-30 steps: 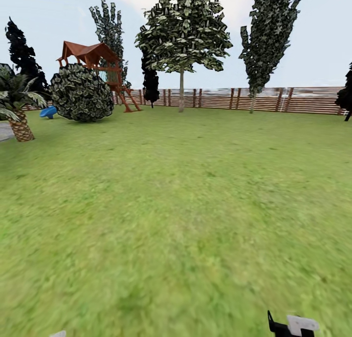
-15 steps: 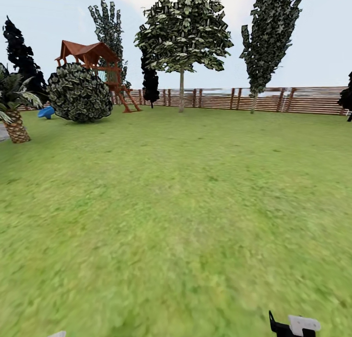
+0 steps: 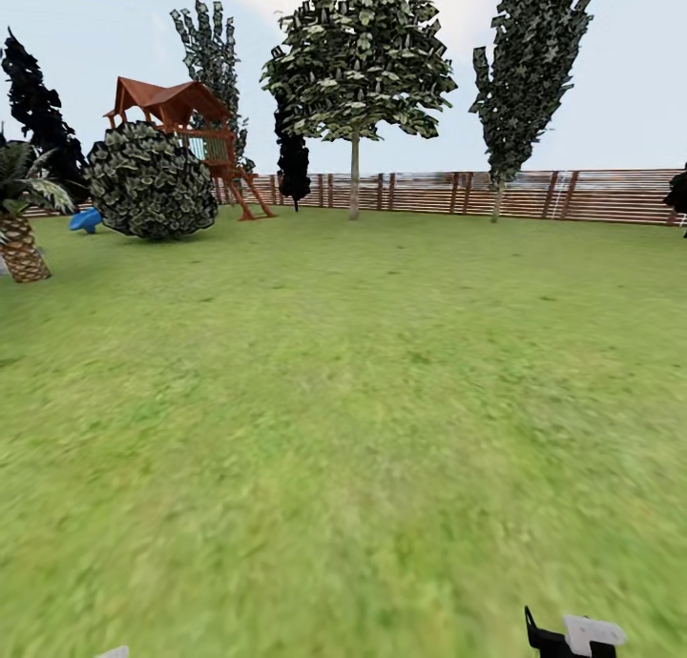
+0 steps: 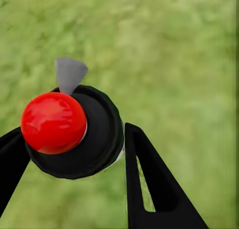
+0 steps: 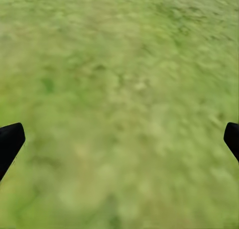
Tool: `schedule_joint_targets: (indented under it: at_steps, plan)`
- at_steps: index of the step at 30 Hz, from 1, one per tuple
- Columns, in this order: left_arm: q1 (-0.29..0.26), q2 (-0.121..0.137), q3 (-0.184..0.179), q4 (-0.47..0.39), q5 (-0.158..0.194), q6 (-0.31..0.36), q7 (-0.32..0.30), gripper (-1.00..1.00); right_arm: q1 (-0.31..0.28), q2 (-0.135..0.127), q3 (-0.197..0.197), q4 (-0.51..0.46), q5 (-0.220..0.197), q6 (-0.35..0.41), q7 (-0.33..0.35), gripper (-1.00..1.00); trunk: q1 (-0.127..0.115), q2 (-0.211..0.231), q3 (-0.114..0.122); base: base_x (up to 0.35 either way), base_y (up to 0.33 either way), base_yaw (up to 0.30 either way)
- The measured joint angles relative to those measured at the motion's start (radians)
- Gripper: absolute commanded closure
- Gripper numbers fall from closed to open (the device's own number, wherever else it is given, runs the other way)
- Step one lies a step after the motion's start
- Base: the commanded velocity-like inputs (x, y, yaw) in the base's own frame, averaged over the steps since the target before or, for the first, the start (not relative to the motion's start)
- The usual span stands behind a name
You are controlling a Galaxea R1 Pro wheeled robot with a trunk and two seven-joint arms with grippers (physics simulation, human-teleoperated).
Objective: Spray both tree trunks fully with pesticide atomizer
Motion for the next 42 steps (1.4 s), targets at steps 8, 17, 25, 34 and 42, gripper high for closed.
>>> schedule_joint_targets:
  at_steps: [8,17,25,34,42]
  plan:
    - [0.0,0.0,-0.001,0.0,-0.001,0.0,0.0,1.0,0.0,0.0,0.0,0.0,0.0,0.0,0.0,-1.0,0.0,0.0,0.0,0.345,0.0,0.0]
    - [0.0,-0.002,-0.002,0.0,0.0,0.0,0.002,1.0,0.001,0.0,0.0,0.0,0.0,0.0,0.0,-1.0,0.0,0.0,0.0,0.345,0.0,0.0]
    - [0.0,-0.001,0.0,0.0,0.001,0.0,0.002,1.0,0.0,0.008,0.0,0.0,0.0,-0.001,0.001,-1.0,0.0,0.0,0.0,0.345,0.0,0.0]
    - [0.0,0.003,0.002,0.0,0.004,-0.001,0.002,1.0,0.0,0.009,0.0,0.0,0.0,-0.001,0.002,-1.0,0.0,0.0,0.0,0.345,0.0,-0.191]
    - [0.0,0.004,0.001,0.0,0.005,-0.002,0.001,1.0,0.0,0.009,0.0,0.0,0.0,-0.001,0.001,-1.0,0.0,0.0,0.0,0.345,0.0,-0.058]
